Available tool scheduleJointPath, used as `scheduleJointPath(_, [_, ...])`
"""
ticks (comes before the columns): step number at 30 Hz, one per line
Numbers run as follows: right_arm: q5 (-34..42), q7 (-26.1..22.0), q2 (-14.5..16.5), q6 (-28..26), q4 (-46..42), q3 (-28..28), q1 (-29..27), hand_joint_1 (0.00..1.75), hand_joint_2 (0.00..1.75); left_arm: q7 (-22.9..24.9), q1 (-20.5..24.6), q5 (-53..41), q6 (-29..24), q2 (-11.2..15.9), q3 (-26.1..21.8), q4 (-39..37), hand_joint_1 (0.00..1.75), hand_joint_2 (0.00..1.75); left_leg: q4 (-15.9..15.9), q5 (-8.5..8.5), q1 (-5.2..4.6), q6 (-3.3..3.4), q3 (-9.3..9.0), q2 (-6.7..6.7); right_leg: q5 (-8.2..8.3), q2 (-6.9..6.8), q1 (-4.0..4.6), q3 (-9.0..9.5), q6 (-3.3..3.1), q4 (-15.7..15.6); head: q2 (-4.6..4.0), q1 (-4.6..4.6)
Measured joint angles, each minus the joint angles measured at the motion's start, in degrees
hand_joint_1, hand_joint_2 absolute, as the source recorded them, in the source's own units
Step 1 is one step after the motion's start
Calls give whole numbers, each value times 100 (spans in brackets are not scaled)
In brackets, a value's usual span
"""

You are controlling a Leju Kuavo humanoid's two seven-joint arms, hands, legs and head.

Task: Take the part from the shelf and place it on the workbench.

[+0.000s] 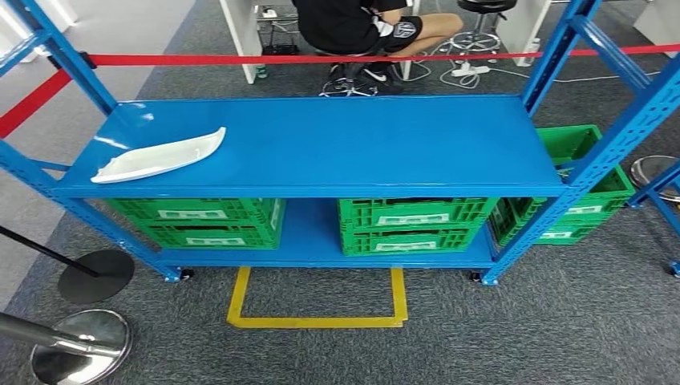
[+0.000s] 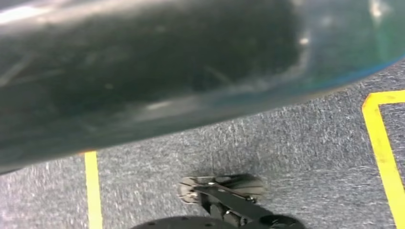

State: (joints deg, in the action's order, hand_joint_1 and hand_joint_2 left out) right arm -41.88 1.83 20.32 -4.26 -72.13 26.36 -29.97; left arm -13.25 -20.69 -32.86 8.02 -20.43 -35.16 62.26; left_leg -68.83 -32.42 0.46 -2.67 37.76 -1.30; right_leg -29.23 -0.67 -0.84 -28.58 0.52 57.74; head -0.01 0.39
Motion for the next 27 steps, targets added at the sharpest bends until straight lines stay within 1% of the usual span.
scheduleJointPath(1, [3, -22, 1, 4, 2, 4, -1, 0, 0, 0, 0, 4, 3, 1, 2, -1, 0, 0, -298, -82, 2, -1, 152, 44, -8, -96, 11, -14, -11, 0, 0, 0])
scheduleJointPath(2, [9, -47, 1, 10, 5, 8, 3, 0, 0, 0, -5, 8, 9, 1, 3, -2, 0, 0, -409, -53, 2, 6, 208, 67, -21, -187, 21, -21, -20, 0, 1, 0])
scheduleJointPath(3, [20, -76, 1, 19, 8, 12, 11, 0, 0, 0, -13, 13, 15, 1, 2, -3, 0, 0, -288, 78, 0, 18, 143, 84, -35, -265, 28, -20, -25, -1, 1, 0])
scheduleJointPath(4, [37, -108, 1, 34, 12, 13, 24, 0, 0, 0, -20, 19, 24, 1, 1, -4, 0, 0, 38, 271, -7, 41, -33, 126, -52, -335, 34, -10, -25, -2, 1, 1])
scheduleJointPath(5, [56, -134, 1, 49, 16, 13, 38, 0, 0, 0, -25, 24, 32, 1, -1, -4, 0, 0, 449, 450, -23, 73, -264, 229, -69, -392, 40, 14, -16, -2, 1, 0])
scheduleJointPath(6, [74, -155, 1, 64, 20, 13, 51, 0, 0, 0, -18, 29, 39, 1, 1, -4, 0, 0, 818, 566, -42, 105, -468, 337, -92, -440, 54, 35, 8, 2, 1, 0])
scheduleJointPath(7, [87, -171, 1, 77, 22, 13, 61, 0, 0, 0, -12, 36, 47, 1, 3, -4, 0, 0, 1075, 626, -62, 137, -608, 422, -111, -482, 68, 56, 36, 2, 0, 3])
scheduleJointPath(8, [95, -178, 1, 85, 24, 13, 70, 0, 0, 0, -8, 39, 50, 0, 3, -4, 0, 0, 1195, 636, -78, 162, -669, 469, -124, -521, 78, 76, 68, -2, 0, 6])
scheduleJointPath(9, [100, -184, 1, 92, 26, 13, 80, 0, 0, 1, -11, 43, 53, -1, 2, -4, 0, 0, 1229, 632, -89, 182, -672, 442, -130, -561, 84, 100, 101, -16, 0, 9])
scheduleJointPath(10, [101, -188, 1, 96, 26, 11, 91, 0, 0, 1, -22, 45, 54, -4, -1, -4, 0, 0, 1251, 648, -81, 212, -674, 386, -133, -597, 81, 136, 130, -31, 0, 9])
scheduleJointPath(11, [101, -191, 1, 98, 26, 10, 100, 0, 0, 1, -32, 45, 54, -7, -4, -4, 0, 0, 1272, 663, -67, 241, -680, 340, -165, -557, 77, 153, 163, -14, 0, 13])
scheduleJointPath(12, [101, -196, 1, 100, 27, 8, 103, 0, 0, 2, -35, 46, 54, -9, -5, -4, 0, 0, 1294, 680, -49, 275, -687, 292, -254, -442, 74, 129, 194, 94, 0, 28])
scheduleJointPath(13, [104, -199, 1, 102, 29, 7, 102, 0, 0, 2, -28, 46, 55, -11, -6, -4, 0, 0, 1313, 699, -26, 305, -693, 246, -405, -289, 68, 38, 222, 328, 1, 47])
scheduleJointPath(14, [114, -203, 1, 110, 33, 7, 97, 0, 0, 1, -22, 47, 57, -11, -6, -4, 0, 0, 1314, 703, -19, 322, -685, 207, -602, -116, 62, -139, 243, 695, 1, 69])
scheduleJointPath(15, [130, -208, 1, 119, 41, 8, 94, 0, 0, 2, -16, 47, 60, -11, -6, -4, 0, 0, 1314, 705, -16, 334, -677, 164, -788, -8, 55, -352, 258, 1116, 1, 83])
scheduleJointPath(16, [147, -211, 1, 127, 51, 9, 91, 0, 0, 2, -14, 47, 63, -11, -6, -4, 0, 0, 1313, 705, -16, 339, -673, 122, -899, 36, 50, -548, 271, 1466, 1, 87])
scheduleJointPath(17, [164, -220, 1, 134, 61, 10, 91, 0, 0, 2, -14, 47, 68, -11, -7, -5, 0, 0, 1312, 702, -15, 339, -675, 82, -891, 52, 46, -673, 279, 1639, 1, 89])
scheduleJointPath(18, [175, -228, 1, 134, 70, 11, 92, 0, 0, 2, -14, 47, 72, -11, -8, -5, 0, 0, 1312, 697, -12, 335, -685, 48, -756, 54, 39, -684, 285, 1567, 1, 89])
scheduleJointPath(19, [181, -239, 1, 134, 78, 11, 93, 0, 0, 2, -15, 47, 75, -11, -8, -6, 0, 0, 1310, 687, -6, 323, -702, 15, -531, 55, 27, -586, 292, 1279, 1, 88])
scheduleJointPath(20, [186, -251, 1, 133, 83, 11, 95, 0, 0, 2, -15, 47, 78, -11, -9, -6, 0, 0, 1305, 672, -3, 300, -718, -15, -283, 64, 10, -417, 302, 860, 1, 89])
scheduleJointPath(21, [192, -263, 1, 134, 90, 10, 103, 0, 0, 2, -15, 49, 79, -10, -9, -6, 0, 0, 1288, 647, -7, 266, -729, -39, -118, 88, -1, -259, 301, 479, 0, 94])
scheduleJointPath(22, [196, -273, 2, 136, 99, 9, 111, 0, 0, 3, -16, 53, 80, -8, -9, -6, 0, 0, 1275, 622, -16, 232, -736, -56, -22, 108, -8, -147, 279, 207, 0, 89])
scheduleJointPath(23, [200, -283, 2, 138, 107, 10, 117, 0, 0, 3, -17, 60, 80, -6, -10, -6, 0, 0, 1267, 601, -26, 203, -739, -68, 0, 126, -7, -95, 245, 71, 0, 84])
scheduleJointPath(24, [202, -292, 2, 139, 114, 14, 123, 0, 0, 4, -19, 69, 80, -4, -10, -6, 0, 0, 1268, 588, -28, 178, -742, -75, -22, 134, 6, -95, 194, 51, 0, 79])
scheduleJointPath(26, [203, -307, 2, 139, 120, 28, 128, 0, 0, 8, -25, 88, 80, -3, -9, -6, 0, 0, 1257, 566, -11, 135, -746, -64, -12, 120, 12, -74, 98, 51, 1, 70])
scheduleJointPath(27, [203, -311, 2, 139, 121, 32, 129, 0, 0, 9, -27, 93, 79, -2, -9, -6, 0, 0, 1249, 561, -4, 122, -746, -60, -8, 117, 13, -66, 75, 50, 1, 69])
